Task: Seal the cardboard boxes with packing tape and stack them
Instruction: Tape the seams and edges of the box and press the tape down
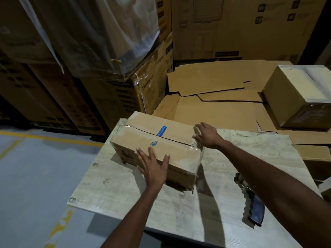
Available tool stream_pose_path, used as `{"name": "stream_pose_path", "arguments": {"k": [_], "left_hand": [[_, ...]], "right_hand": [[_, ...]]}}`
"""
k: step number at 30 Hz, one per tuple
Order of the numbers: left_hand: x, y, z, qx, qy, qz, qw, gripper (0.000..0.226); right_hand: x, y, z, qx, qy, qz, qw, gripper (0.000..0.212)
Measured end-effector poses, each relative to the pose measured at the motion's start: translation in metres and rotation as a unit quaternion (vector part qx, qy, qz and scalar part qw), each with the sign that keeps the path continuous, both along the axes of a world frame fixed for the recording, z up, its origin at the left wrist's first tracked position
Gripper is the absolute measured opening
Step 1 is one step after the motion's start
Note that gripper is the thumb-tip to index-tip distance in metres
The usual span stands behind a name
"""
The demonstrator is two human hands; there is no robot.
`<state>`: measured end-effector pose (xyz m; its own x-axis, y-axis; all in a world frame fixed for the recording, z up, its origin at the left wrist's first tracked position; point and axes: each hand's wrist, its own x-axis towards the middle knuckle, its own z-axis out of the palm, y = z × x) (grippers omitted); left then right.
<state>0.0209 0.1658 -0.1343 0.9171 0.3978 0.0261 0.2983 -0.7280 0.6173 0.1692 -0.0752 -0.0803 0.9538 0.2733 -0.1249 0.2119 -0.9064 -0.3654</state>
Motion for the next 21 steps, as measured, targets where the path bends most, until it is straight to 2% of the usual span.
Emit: {"name": "stream_pose_path", "arguments": {"k": [2,5,8,11,14,17,21], "left_hand": [[0.000,-0.013,0.002,-0.078,0.009,0.050,0.996,0.094],[0.005,-0.027,0.009,-0.171,0.006,0.072,0.983,0.091],[0.009,-0.018,0.019,-0.177,0.010,0.089,0.980,0.088],[0.015,0.007,0.025,-0.117,0.011,0.040,0.992,0.084],[0.025,0.025,0.031,-0.049,-0.008,-0.001,0.999,0.085],[0.037,0.025,0.038,-0.057,0.046,0.014,0.997,0.091],[0.045,0.010,0.040,-0.076,0.099,0.036,0.992,0.096]], "right_hand": [[0.006,0.005,0.001,-0.002,0.008,0.006,1.000,0.067],[0.005,0.004,0.003,-0.002,-0.023,-0.008,1.000,0.066],[-0.003,0.006,0.008,-0.084,-0.011,0.004,0.996,0.075],[-0.014,0.012,0.007,-0.178,0.002,0.037,0.983,0.091],[-0.025,0.022,0.003,-0.102,-0.008,0.029,0.994,0.090],[-0.029,0.032,0.001,-0.021,0.029,0.050,0.998,0.079],[-0.028,0.040,-0.004,0.008,0.070,0.017,0.997,0.070]]}}
